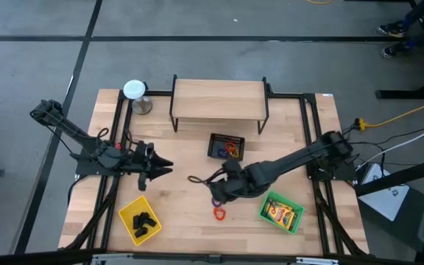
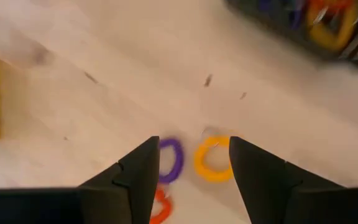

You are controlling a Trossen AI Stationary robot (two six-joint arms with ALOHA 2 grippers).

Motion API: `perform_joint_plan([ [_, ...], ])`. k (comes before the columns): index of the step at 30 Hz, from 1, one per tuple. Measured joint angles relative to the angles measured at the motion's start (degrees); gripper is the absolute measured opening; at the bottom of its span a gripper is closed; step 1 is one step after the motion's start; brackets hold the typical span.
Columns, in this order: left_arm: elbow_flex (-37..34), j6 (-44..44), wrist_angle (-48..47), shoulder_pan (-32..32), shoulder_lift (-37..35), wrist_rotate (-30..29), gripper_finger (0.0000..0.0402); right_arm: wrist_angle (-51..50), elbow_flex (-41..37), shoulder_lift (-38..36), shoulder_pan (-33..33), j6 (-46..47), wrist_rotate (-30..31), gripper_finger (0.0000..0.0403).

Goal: Pick & Place Office Desk Supplies
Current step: Put the yellow spring keychain into the black basket

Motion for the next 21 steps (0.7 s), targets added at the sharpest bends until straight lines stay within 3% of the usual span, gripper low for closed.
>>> perform_joint_plan([
  [6, 0.0, -0.9, 0.1, 0.0, 0.1, 2.3, 0.0127, -2.4, 1.2, 5.3, -0.8, 5.6, -6.9, 0.0195],
  [21, 0.0, -1.1, 0.0, 0.0, 0.1, 3.4, 0.0127, -3.7, 1.2, 10.8, -0.7, 8.3, -9.5, 0.0185],
])
